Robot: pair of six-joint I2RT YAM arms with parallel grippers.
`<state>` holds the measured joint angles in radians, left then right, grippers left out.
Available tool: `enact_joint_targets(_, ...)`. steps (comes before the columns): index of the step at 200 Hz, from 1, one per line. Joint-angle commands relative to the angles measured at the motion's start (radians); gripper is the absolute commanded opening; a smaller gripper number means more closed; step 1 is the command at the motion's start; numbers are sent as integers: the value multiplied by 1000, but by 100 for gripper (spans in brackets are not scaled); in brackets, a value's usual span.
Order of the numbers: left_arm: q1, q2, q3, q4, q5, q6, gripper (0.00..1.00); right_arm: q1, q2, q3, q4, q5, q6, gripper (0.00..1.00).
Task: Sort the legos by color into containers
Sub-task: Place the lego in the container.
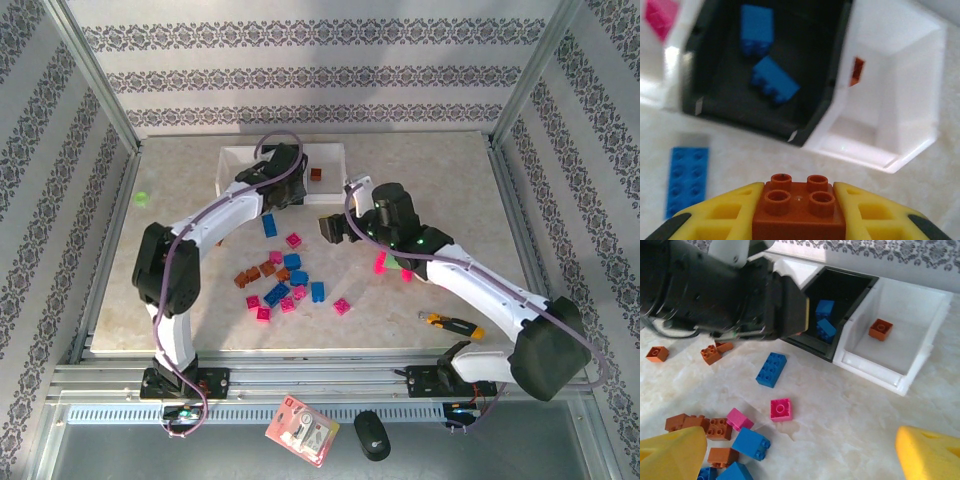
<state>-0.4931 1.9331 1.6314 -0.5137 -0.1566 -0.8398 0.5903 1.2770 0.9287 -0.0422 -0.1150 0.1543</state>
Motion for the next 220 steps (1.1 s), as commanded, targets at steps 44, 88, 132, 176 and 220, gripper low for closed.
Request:
enact_joint_targets(44,-10,273,366,-35,28,127,24,-14,-67,-49,5,61,34,96)
enact_joint_targets(88,-9,499,693,-138,57,179,26,-14,-73,-59,5,71,40,96)
enact_joint_targets(132,-9,592,877,-189,77,186,66,-14,-82,-62,-9,65,43,97)
enact_joint_targets(176,-9,484,847,-195,97,250,94,-3,-140,-104,-100,87,70,97)
enact_joint_targets(220,-11,279,609,-161,141,337,99,82,-175,-168,-203,132,117,97)
